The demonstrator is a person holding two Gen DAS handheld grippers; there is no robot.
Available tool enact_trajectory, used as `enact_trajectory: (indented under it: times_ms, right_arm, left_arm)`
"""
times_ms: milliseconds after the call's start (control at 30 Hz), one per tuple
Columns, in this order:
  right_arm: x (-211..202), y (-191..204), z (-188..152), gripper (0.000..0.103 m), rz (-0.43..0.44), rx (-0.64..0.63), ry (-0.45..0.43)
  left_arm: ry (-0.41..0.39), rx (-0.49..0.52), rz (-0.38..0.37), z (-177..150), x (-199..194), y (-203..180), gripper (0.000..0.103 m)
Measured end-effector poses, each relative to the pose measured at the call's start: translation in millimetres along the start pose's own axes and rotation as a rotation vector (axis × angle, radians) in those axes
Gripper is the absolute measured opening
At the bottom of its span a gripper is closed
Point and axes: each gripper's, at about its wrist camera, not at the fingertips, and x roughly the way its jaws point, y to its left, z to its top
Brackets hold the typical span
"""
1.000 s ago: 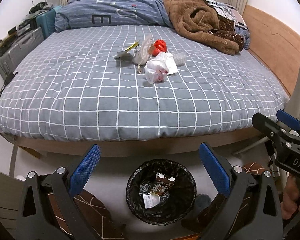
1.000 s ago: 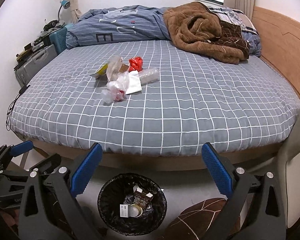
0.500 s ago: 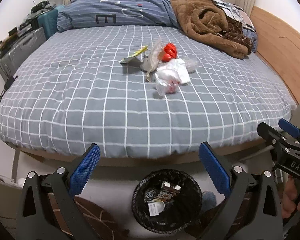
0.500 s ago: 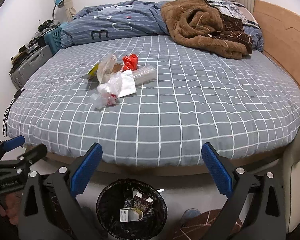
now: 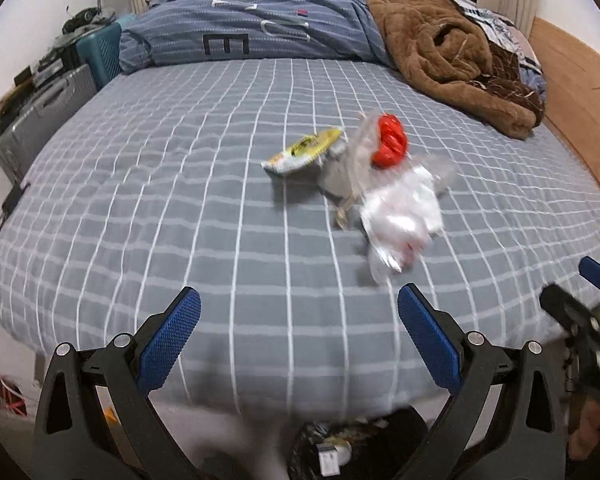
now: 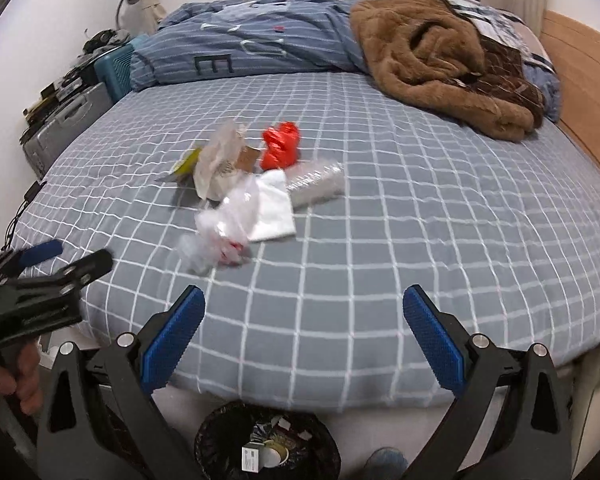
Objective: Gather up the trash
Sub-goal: 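Grasp the yellow snack packet with the left tool while the right tool grasps the clear plastic bag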
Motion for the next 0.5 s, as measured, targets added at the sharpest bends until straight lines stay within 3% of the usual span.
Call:
enact_trajectory:
  times_ms: [267,367,500]
  right_arm:
    - [50,37,23,0.095,0.047,-0.078,0.032]
    - [68,46,27,0.095,0.068,-0.082,0.05]
    - [85,51,32,0.095,0.097,-0.069,0.069]
  left_arm:
    - [0.012,-0.025,0.0,51,63,21,0.096]
    - [0.045,-0.016,0.01,71,91,26,0.087]
    - [0.029,0.032,0.012,93,113,26,0.087]
